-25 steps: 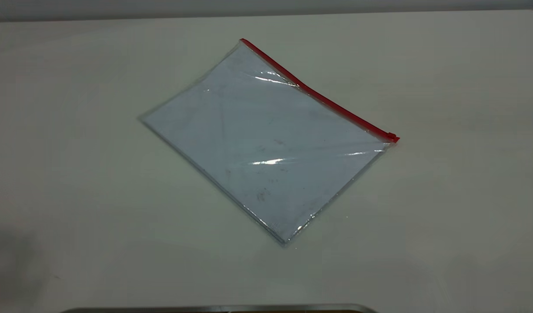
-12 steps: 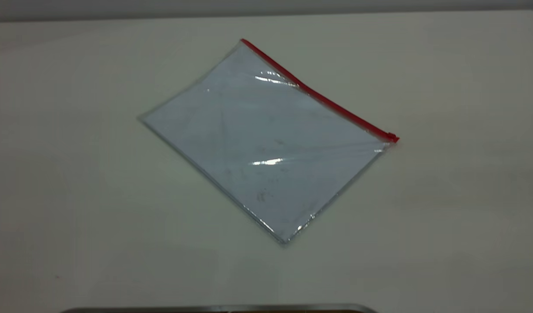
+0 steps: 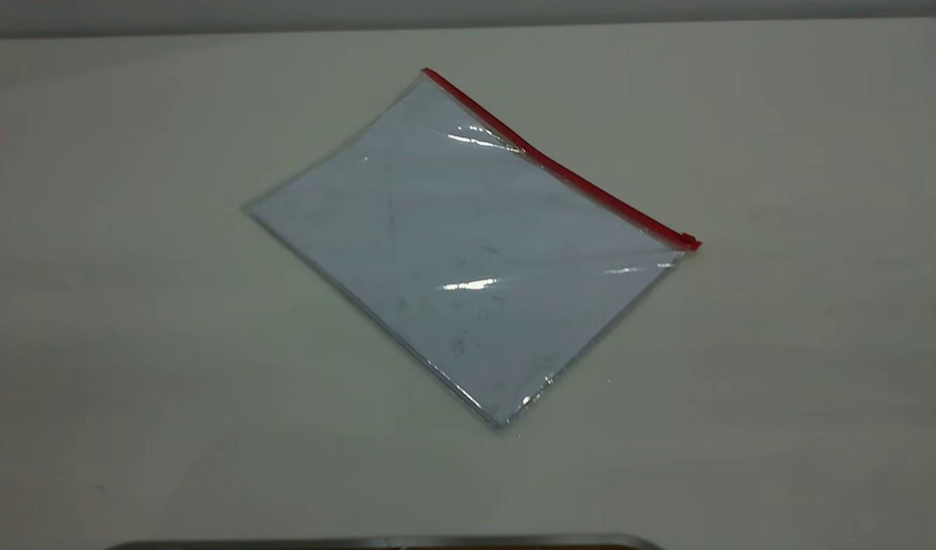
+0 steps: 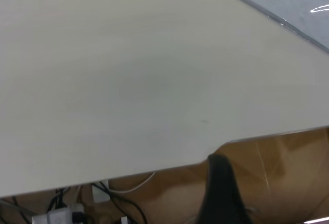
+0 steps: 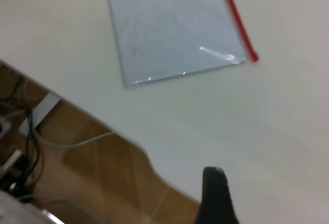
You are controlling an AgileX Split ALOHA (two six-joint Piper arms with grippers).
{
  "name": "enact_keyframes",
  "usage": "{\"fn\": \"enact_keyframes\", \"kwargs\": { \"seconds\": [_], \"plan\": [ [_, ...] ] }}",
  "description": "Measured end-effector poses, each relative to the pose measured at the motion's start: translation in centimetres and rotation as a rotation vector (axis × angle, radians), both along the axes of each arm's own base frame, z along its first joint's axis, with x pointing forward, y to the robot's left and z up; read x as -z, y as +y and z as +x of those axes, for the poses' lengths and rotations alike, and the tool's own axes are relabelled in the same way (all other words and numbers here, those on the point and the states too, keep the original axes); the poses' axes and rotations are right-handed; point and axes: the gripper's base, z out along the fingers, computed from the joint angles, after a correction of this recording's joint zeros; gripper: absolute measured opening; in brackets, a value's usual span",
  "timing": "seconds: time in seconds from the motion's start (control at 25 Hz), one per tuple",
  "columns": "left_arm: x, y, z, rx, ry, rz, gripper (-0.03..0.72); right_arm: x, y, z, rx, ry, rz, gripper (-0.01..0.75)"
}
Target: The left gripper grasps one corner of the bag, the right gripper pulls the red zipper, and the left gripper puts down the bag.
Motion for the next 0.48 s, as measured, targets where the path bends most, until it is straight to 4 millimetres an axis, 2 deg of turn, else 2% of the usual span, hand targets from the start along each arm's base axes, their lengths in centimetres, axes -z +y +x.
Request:
{"fn": "enact_keyframes", "kwargs": {
  "seconds": [0.28, 0.48],
  "plan": [
    [0.1, 0.0, 0.0, 0.038, -0.006, 0.034, 0.587, 0.7, -0.9, -1.4, 0.081, -0.103, 0.025, 0.580],
    [0.3, 0.0, 0.0, 0.045, -0.007, 0.039, 0.587, 0.7, -0.9, -1.5, 0.088, -0.105, 0.030, 0.580]
  ]
}}
